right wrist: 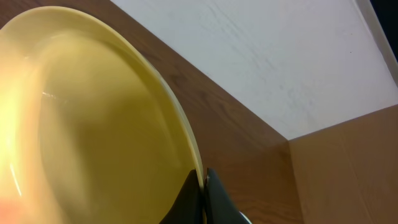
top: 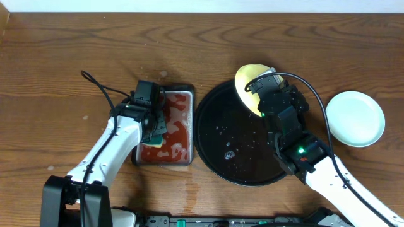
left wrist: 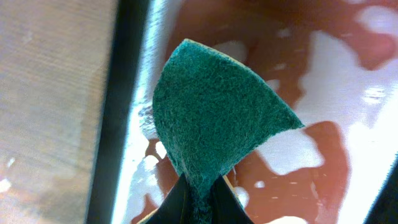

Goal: Clean dirty plates on tray and stack at the side
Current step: 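Lift the yellow plate upright with the right gripper to drain it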

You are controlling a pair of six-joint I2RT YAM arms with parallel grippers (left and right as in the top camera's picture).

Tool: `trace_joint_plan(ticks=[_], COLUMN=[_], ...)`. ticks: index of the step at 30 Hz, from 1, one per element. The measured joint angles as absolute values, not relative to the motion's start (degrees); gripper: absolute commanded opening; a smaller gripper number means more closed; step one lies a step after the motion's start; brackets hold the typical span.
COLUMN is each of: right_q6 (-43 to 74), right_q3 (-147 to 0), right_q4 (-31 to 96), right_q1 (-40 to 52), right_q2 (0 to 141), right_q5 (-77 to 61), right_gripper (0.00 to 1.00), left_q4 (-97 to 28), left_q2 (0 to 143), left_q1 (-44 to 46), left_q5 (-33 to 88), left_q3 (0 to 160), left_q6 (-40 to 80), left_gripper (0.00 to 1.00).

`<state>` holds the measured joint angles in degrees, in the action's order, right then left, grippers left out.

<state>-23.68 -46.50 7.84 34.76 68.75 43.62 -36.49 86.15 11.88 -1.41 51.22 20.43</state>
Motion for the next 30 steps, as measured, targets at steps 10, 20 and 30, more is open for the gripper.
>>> trace_joint_plan(ticks=[10,20,30], right_q6=[-23.7,-23.7,-23.7], right_q3=[-46.5,-46.5,-46.5], right_q4=[7.8,7.8,7.9], right_q1=[34.8,34.8,34.8], right_q2=[68.8,68.8,68.8], right_q5=[43.8,43.8,43.8], right_gripper=[0.01,0.01,0.01], left_q4=[-32.5,-31.6,-31.6], left_q2=[86.1,86.1,86.1], left_q1=[11.9,11.9,11.9], left_q5=[1.1,1.4,1.4], left_q3=[51.2,51.2,51.2], left_q6=[17.3,16.4,16.4], left_gripper=[0.08,0.5,0.53])
